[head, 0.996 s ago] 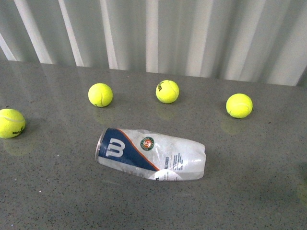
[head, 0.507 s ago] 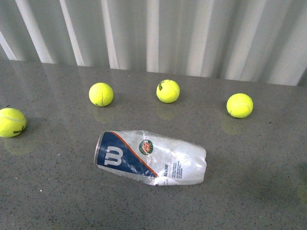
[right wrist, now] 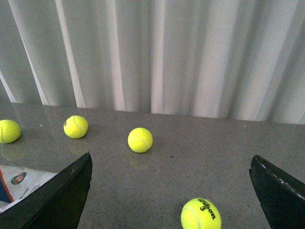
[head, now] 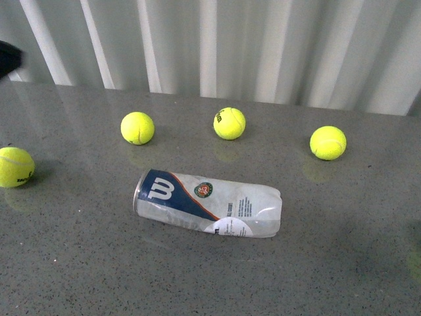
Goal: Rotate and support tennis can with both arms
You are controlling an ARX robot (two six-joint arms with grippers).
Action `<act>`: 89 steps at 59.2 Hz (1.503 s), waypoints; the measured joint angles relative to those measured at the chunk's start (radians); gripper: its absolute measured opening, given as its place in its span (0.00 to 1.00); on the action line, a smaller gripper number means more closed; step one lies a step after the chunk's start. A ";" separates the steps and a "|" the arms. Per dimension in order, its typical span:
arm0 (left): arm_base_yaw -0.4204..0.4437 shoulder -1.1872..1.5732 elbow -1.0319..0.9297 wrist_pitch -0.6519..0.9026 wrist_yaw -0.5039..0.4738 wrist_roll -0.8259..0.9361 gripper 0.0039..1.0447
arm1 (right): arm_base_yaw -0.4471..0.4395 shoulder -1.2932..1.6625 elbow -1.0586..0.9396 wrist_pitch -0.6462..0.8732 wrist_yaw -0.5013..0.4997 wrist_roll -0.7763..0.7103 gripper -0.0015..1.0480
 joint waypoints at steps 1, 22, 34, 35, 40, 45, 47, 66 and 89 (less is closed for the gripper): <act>-0.002 0.026 0.009 0.006 0.002 0.000 0.94 | 0.000 0.000 0.000 0.000 0.000 0.000 0.93; -0.002 0.590 0.210 0.091 0.085 -0.067 0.94 | 0.000 0.000 0.000 0.000 0.000 0.000 0.93; 0.019 0.692 0.247 0.118 0.075 -0.087 0.94 | 0.000 0.000 0.000 0.000 0.000 0.000 0.93; 0.022 0.703 0.249 0.120 0.075 -0.087 0.94 | 0.000 0.000 0.000 0.000 0.000 0.000 0.93; 0.038 0.744 0.253 0.130 0.075 -0.091 0.94 | 0.000 0.000 0.000 0.000 0.000 0.000 0.93; 0.048 0.758 0.256 0.132 0.086 -0.108 0.94 | 0.000 0.000 0.000 0.000 0.000 0.000 0.93; 0.054 0.765 0.256 0.135 0.107 -0.129 0.94 | 0.000 0.000 0.000 0.000 0.000 0.000 0.93; 0.041 0.830 0.248 0.264 0.316 -0.364 0.94 | 0.000 0.000 0.000 0.000 0.000 0.000 0.93; -0.028 0.866 0.202 0.400 0.390 -0.558 0.93 | 0.000 0.000 0.000 0.000 0.000 0.000 0.93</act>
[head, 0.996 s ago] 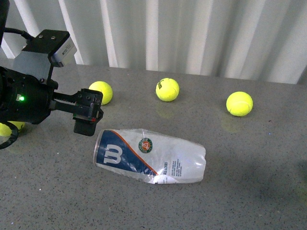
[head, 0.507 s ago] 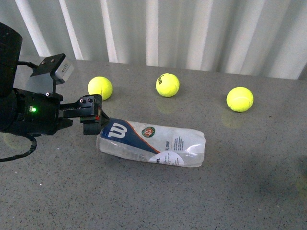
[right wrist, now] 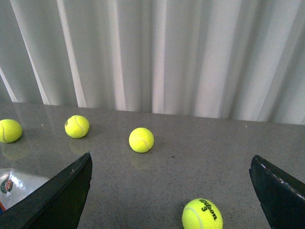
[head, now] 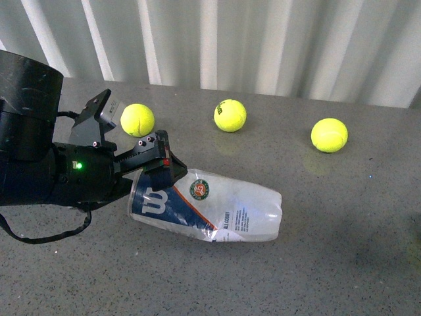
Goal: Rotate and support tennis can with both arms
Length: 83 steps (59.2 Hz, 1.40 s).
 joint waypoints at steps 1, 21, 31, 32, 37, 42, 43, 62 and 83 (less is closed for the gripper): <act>-0.003 0.000 -0.002 0.002 0.000 -0.003 0.92 | 0.000 0.000 0.000 0.000 0.000 0.000 0.93; -0.017 0.000 -0.034 0.053 0.010 -0.093 0.35 | 0.000 0.000 0.000 0.000 0.000 0.000 0.93; -0.019 -0.002 -0.053 0.086 0.027 -0.153 0.09 | 0.000 0.000 0.000 0.000 0.000 0.000 0.93; -0.019 -0.004 -0.056 0.090 0.037 -0.165 0.07 | 0.000 0.000 0.000 0.000 0.000 0.000 0.93; -0.020 -0.030 -0.068 0.095 0.066 -0.202 0.04 | 0.000 0.000 0.000 0.000 0.000 0.000 0.93; -0.024 -0.081 -0.078 0.073 0.096 -0.207 0.04 | 0.000 0.000 0.000 0.000 0.000 0.000 0.93; -0.025 -0.094 -0.079 0.062 0.104 -0.206 0.04 | 0.000 0.000 0.000 0.000 0.000 0.000 0.93; -0.072 -0.446 0.267 -0.701 0.150 0.335 0.03 | 0.000 0.000 0.000 0.000 0.000 0.000 0.93; -0.241 -0.362 0.696 -1.178 -0.279 1.274 0.03 | 0.000 0.000 0.000 0.000 0.000 0.000 0.93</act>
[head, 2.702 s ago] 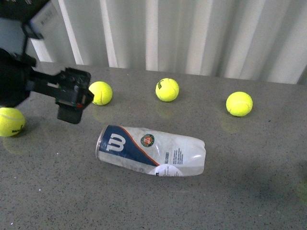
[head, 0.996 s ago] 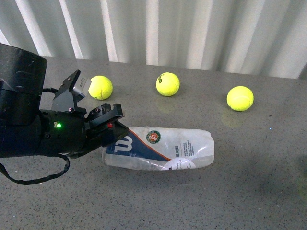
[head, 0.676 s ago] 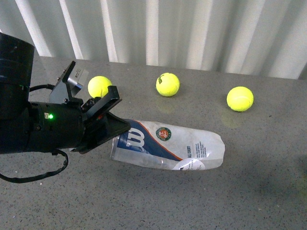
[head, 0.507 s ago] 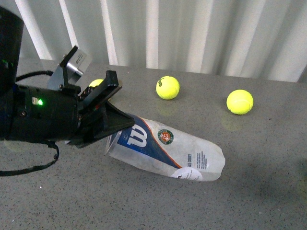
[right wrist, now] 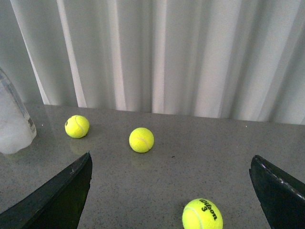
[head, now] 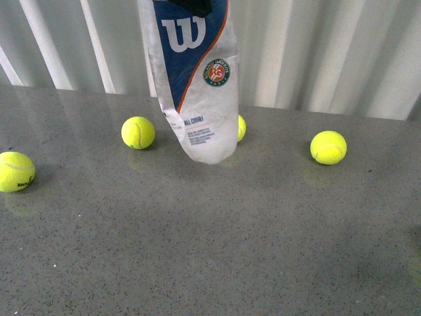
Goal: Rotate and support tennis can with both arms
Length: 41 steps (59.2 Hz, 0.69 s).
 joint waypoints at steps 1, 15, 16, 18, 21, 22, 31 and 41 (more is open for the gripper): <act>-0.004 0.004 0.000 0.000 -0.005 0.014 0.03 | 0.000 0.000 0.000 0.000 0.000 0.000 0.93; -0.085 0.061 -0.077 0.088 -0.074 0.156 0.03 | 0.000 0.000 0.000 0.000 0.000 0.000 0.93; -0.087 0.061 -0.082 0.089 -0.071 0.156 0.03 | 0.000 0.000 0.000 0.000 0.000 0.000 0.93; -0.096 0.062 -0.099 0.088 -0.062 0.160 0.03 | 0.000 0.000 0.000 0.000 0.000 0.000 0.93; -0.103 0.062 -0.113 0.088 -0.050 0.161 0.03 | 0.000 0.000 0.000 0.000 0.000 0.000 0.93; -0.106 0.062 -0.119 0.088 -0.045 0.163 0.03 | 0.000 0.000 0.000 0.000 0.000 0.000 0.93; -0.116 0.084 -0.129 0.064 -0.019 0.170 0.03 | 0.000 0.000 0.000 0.000 0.000 0.000 0.93; -0.116 0.146 -0.117 0.068 -0.022 0.172 0.03 | 0.000 0.000 0.000 0.000 0.000 0.000 0.93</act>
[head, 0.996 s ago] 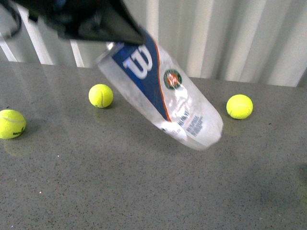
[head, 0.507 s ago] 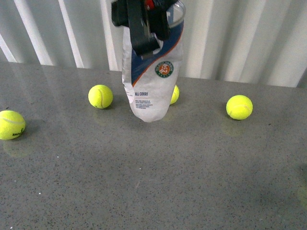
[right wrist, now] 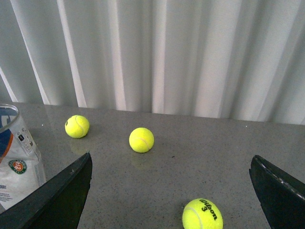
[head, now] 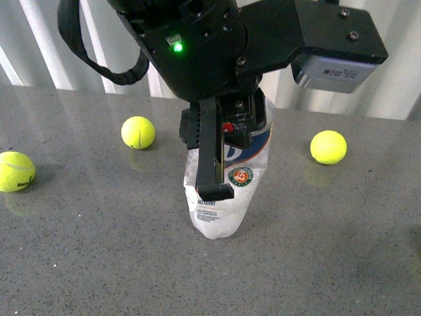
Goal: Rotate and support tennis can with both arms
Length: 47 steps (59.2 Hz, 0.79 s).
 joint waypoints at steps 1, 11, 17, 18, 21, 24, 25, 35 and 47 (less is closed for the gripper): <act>0.000 0.003 0.001 0.001 0.000 0.000 0.03 | 0.000 0.000 0.000 0.000 0.000 0.000 0.93; 0.001 0.038 0.025 0.029 0.003 -0.015 0.03 | 0.000 0.000 0.000 0.000 0.000 0.000 0.93; 0.003 0.050 0.035 0.038 0.003 -0.026 0.03 | 0.000 0.000 0.000 0.000 0.000 0.000 0.93; 0.003 0.052 0.035 0.039 0.003 -0.027 0.03 | 0.000 0.000 0.000 0.000 0.000 0.000 0.93; 0.005 0.055 0.038 0.041 0.003 -0.030 0.03 | 0.000 0.000 0.000 0.000 0.000 0.000 0.93; 0.008 0.058 0.040 0.043 0.003 -0.031 0.03 | 0.000 0.000 0.000 0.000 0.000 0.000 0.93; 0.008 0.058 0.040 0.045 0.003 -0.031 0.03 | 0.000 0.000 0.000 0.000 0.000 0.000 0.93; 0.016 0.068 0.043 0.063 -0.009 -0.041 0.17 | 0.000 0.000 0.000 0.000 0.000 0.000 0.93; 0.026 0.070 0.043 0.060 -0.008 -0.041 0.50 | 0.000 0.000 0.000 0.000 0.000 0.000 0.93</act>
